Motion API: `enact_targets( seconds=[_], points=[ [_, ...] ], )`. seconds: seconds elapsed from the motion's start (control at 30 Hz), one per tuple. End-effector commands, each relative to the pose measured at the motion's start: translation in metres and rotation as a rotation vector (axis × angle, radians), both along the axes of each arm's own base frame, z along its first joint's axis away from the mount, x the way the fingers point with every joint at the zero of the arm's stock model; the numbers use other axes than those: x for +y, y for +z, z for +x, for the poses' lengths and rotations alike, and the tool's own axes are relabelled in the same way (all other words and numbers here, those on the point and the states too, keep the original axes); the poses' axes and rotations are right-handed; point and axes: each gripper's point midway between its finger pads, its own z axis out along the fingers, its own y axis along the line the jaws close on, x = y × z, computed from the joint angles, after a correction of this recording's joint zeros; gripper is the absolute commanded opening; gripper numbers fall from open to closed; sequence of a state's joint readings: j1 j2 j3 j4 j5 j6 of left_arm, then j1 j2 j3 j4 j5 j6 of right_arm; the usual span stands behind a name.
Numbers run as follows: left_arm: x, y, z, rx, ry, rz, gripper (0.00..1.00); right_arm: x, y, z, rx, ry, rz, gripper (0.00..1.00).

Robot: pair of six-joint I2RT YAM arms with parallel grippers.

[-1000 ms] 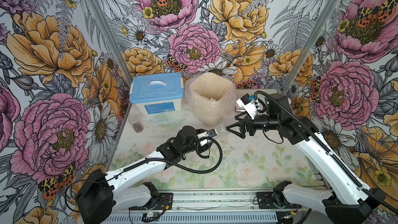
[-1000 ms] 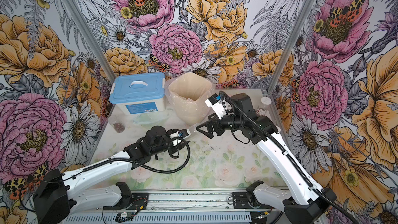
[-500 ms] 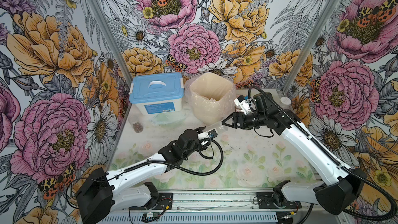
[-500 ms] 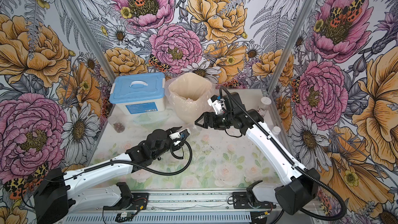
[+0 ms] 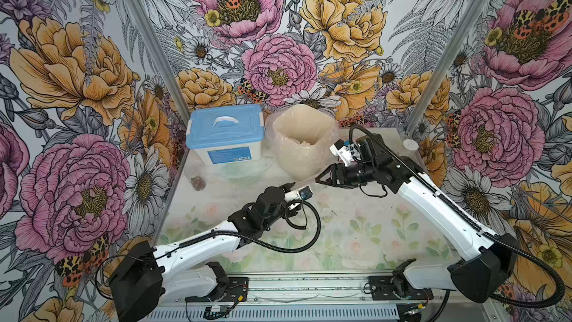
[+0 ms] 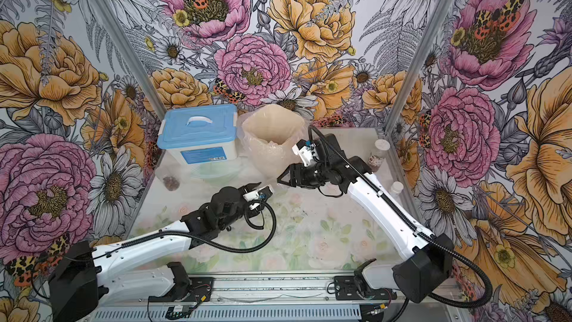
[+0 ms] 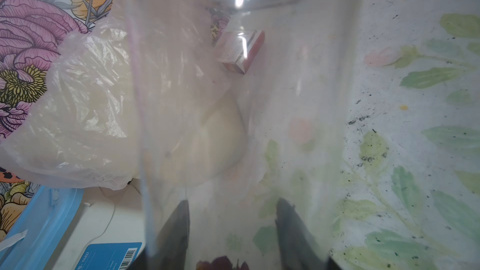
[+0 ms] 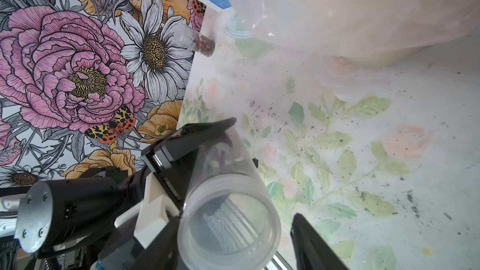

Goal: Empty the moldy dried flower tea in the jars
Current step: Unscrew the lid from the jar.

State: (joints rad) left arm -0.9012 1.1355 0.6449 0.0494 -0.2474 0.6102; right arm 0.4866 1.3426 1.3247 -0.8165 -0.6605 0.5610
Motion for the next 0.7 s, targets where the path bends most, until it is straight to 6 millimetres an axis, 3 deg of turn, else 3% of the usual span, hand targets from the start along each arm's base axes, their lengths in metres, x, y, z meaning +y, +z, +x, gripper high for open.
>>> enact_targets(
  seconds=[0.0,0.4,0.67],
  points=[
    [-0.001,0.009,-0.002,-0.026,-0.008,-0.022,0.46,0.008,0.006,0.003,-0.021,0.020,0.023,0.65],
    [-0.005,0.002,-0.004,0.020,-0.021,-0.029,0.46,0.012,0.007,0.000,-0.030,0.063,0.045,0.45],
    [-0.023,0.004,-0.033,0.232,-0.230,-0.175,0.46,0.008,0.002,-0.013,-0.178,0.203,0.030,0.43]
  ],
)
